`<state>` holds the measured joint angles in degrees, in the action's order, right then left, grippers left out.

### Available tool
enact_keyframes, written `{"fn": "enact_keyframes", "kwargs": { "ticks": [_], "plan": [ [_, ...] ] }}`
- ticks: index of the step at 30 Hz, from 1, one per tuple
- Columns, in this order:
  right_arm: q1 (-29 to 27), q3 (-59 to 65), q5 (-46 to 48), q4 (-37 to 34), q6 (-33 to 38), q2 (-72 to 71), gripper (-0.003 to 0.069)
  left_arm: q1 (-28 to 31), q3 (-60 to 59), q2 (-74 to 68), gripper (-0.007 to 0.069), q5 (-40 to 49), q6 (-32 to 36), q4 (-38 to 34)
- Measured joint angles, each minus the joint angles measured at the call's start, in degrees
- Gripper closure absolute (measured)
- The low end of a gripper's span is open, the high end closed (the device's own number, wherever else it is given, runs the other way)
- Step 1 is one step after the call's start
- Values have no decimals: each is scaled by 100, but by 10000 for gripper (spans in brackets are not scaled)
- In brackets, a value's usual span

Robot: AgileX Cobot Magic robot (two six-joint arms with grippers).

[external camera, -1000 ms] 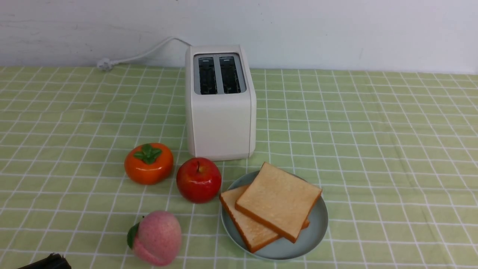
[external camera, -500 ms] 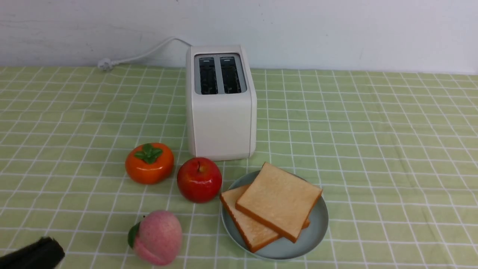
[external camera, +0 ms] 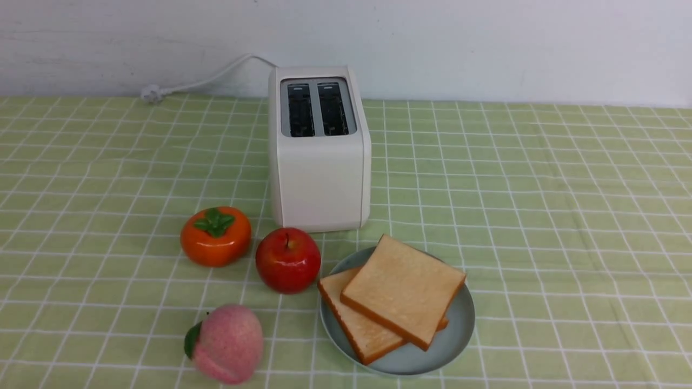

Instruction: Take toasted bread from bread machine on green coffee tablecloth place on plate.

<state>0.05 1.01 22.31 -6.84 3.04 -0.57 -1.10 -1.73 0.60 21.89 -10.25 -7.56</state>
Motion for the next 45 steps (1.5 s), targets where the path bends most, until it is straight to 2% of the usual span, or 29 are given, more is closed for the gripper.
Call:
{"fn": "enact_keyframes", "kwargs": {
  "ticks": [45],
  "plan": [
    [0,0,0,5,-38,0,573,-19,0,0,631,30,-134,7]
  ]
}}
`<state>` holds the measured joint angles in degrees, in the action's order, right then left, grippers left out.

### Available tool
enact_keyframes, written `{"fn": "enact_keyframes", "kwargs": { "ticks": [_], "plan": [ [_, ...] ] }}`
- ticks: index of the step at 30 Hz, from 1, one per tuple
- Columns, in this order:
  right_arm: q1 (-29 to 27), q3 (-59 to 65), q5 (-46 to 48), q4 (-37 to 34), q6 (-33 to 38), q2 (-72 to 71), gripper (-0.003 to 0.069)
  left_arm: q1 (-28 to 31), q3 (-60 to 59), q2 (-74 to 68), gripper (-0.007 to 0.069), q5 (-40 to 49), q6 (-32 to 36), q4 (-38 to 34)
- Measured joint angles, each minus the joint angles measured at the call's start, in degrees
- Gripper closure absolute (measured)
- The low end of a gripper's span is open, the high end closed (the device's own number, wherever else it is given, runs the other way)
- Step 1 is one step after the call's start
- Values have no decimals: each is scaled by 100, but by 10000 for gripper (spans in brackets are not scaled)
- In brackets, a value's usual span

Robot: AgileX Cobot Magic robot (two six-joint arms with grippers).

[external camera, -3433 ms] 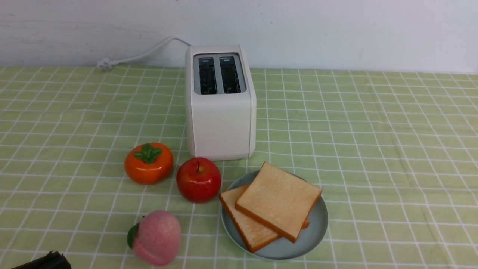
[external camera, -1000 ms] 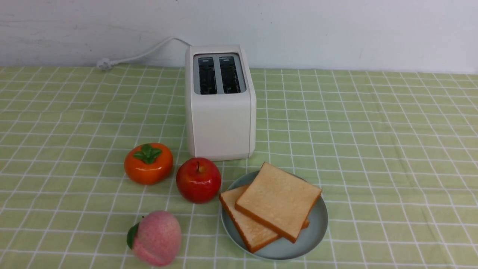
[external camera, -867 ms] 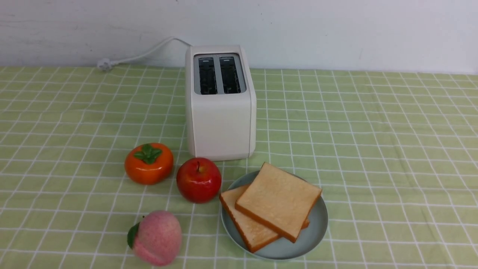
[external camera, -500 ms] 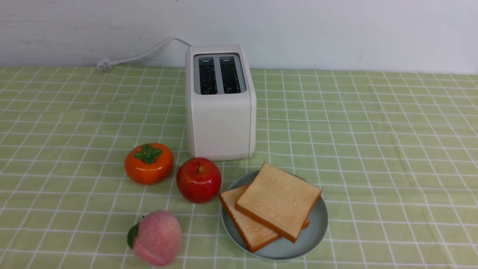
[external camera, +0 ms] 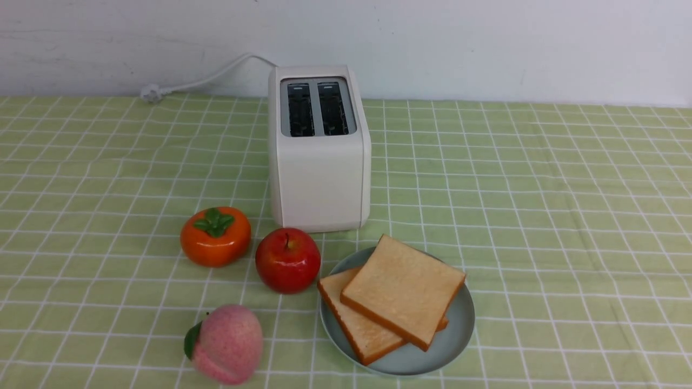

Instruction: Take toasted bread from bread machine on green coffee tablecloth place on plate.

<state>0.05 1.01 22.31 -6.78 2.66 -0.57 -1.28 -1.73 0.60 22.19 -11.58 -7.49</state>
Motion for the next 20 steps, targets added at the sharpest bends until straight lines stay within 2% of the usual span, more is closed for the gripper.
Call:
{"fn": "enact_keyframes", "kwargs": {
  "ticks": [20],
  "plan": [
    [0,0,0,0,0,0,548,0,0,0,625,0,-5,4]
  ]
}}
